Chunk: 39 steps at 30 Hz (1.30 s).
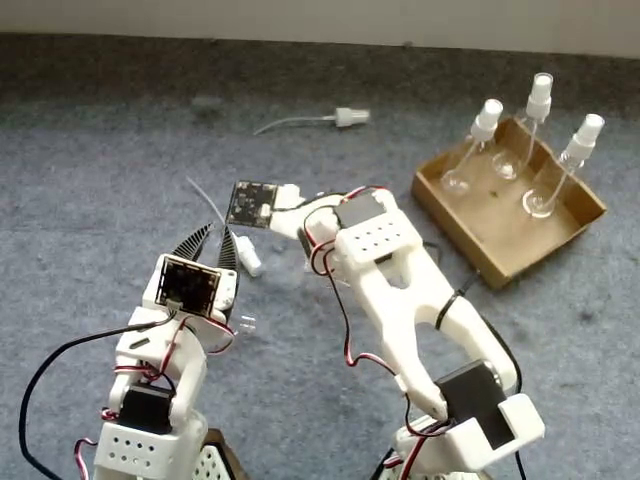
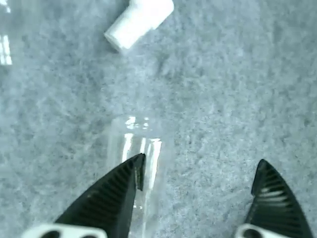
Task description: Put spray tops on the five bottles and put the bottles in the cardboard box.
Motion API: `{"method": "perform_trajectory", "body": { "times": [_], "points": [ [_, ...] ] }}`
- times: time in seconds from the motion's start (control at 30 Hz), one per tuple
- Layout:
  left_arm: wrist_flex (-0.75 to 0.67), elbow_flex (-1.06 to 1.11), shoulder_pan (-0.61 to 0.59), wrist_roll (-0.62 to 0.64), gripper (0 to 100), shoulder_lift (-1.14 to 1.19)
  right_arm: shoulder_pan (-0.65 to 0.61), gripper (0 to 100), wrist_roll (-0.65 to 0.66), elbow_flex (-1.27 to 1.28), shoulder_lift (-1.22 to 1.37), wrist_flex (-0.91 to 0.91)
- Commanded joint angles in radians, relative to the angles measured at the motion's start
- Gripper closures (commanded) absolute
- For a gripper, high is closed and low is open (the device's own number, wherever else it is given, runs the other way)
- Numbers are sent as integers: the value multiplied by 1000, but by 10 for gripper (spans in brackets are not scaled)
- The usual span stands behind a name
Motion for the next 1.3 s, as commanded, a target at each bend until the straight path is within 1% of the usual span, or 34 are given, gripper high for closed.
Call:
{"method": "perform_trajectory", "body": {
  "times": [0.0,0.13,0.27,0.5,0.6,0.67,0.73,0.9,0.97,1.03,1.17,1.27],
  "points": [
    [2,18,21,-11,993,-12,28,687,-55,-79,-25,-4],
    [0,18,21,-11,993,-12,31,687,-124,-107,-27,-4],
    [0,18,21,-11,993,-12,53,687,-224,-114,-104,-4],
    [0,18,21,-11,993,-12,104,687,-505,-82,-317,21],
    [0,18,21,-11,993,-12,111,687,-583,-31,-363,44],
    [2,18,21,-11,993,-12,113,687,-617,21,-384,51],
    [3,18,21,-11,993,-12,108,687,-620,93,-407,53],
    [3,18,21,-11,993,-12,110,687,-505,265,-506,51],
    [3,18,21,-11,993,-12,107,684,-499,321,-567,44],
    [3,18,21,-11,993,-12,105,684,-548,377,-636,44],
    [3,18,21,-11,993,-12,105,684,-710,489,-788,44],
    [2,18,21,-11,993,-12,105,684,-773,559,-875,42]
  ]
}}
